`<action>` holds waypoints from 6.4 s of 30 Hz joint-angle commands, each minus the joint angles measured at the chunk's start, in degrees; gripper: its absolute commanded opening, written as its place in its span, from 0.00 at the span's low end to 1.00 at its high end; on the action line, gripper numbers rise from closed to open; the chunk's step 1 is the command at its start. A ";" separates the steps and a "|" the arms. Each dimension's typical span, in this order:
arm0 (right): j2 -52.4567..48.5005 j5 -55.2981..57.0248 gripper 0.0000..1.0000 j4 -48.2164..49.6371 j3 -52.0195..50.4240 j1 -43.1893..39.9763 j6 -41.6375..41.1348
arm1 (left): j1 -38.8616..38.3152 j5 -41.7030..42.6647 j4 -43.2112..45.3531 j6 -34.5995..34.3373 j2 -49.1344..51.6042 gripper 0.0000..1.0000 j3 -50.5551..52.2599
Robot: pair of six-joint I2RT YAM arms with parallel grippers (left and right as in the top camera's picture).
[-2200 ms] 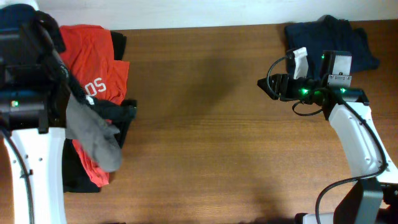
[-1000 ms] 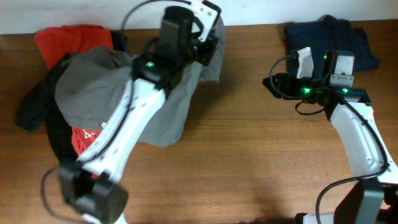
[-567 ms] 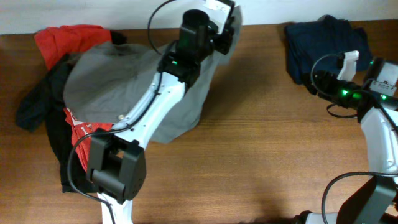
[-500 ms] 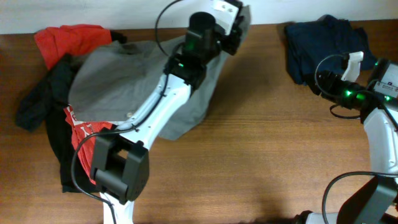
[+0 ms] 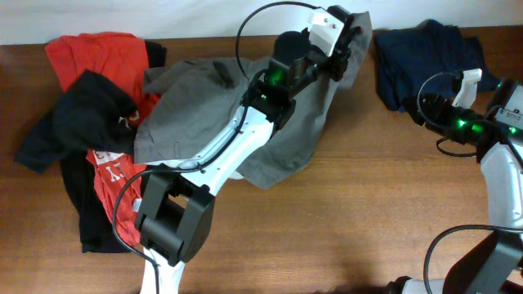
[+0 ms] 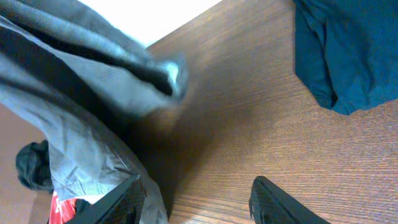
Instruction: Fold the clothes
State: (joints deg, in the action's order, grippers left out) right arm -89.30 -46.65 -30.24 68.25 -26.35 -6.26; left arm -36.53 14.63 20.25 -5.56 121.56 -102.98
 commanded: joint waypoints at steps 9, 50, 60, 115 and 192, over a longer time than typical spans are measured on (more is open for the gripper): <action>0.72 -1.16 0.70 -0.48 0.83 -0.35 -0.24 | 0.59 2.12 -0.81 -1.31 -0.48 0.99 -2.58; -1.20 34.91 0.79 -13.84 -6.51 39.63 -10.78 | 32.00 -25.90 -89.48 1.36 -13.46 0.91 9.05; -1.20 34.93 0.79 -6.75 -12.35 39.63 -10.51 | 33.64 -33.75 -75.87 6.08 -13.42 0.83 17.90; -14.51 29.05 0.66 11.26 -17.07 42.88 -3.96 | 28.76 -13.27 -79.69 6.38 -6.60 0.01 6.38; -26.91 28.65 0.04 -31.34 45.03 23.12 7.50 | 24.20 -13.31 -75.36 3.82 3.80 0.01 -17.42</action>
State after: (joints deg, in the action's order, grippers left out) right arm -112.12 -18.26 -66.28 113.03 -4.89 0.69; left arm -12.71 2.39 -61.08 -1.26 122.76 -120.29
